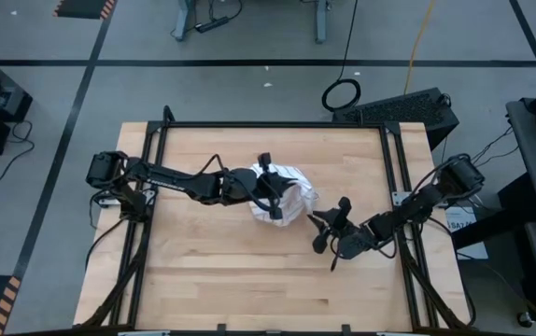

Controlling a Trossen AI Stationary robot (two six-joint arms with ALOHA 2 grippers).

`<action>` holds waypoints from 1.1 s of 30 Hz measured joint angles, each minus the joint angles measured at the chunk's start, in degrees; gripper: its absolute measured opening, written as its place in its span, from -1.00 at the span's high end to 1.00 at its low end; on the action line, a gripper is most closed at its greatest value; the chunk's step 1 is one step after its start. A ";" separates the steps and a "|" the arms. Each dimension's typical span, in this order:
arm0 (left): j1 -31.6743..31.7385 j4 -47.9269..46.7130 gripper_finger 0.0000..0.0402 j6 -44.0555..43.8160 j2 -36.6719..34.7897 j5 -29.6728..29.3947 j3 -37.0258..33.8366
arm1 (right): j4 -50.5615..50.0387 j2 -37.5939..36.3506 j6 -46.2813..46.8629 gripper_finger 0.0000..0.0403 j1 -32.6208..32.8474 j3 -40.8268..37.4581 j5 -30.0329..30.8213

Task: Roll towel into tight, uniform cylinder
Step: Fold the white brown kitchen towel

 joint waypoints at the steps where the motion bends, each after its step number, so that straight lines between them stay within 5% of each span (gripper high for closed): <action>1: 0.09 0.00 0.96 -0.09 0.00 -0.24 0.00 | 0.26 -0.09 -0.02 0.86 0.00 0.00 -0.06; 9: 0.30 -2.25 0.96 -1.73 0.00 -0.43 0.00 | 0.37 -0.11 -0.11 0.93 0.00 0.02 -1.73; 19: 0.08 -5.81 0.96 -6.65 0.00 5.99 0.00 | 2.25 -5.43 -3.92 0.96 -0.20 0.02 -6.18; 33: -0.51 -5.77 0.96 -10.61 0.04 7.42 0.00 | -10.25 -12.28 -1.62 0.85 0.19 0.02 -17.86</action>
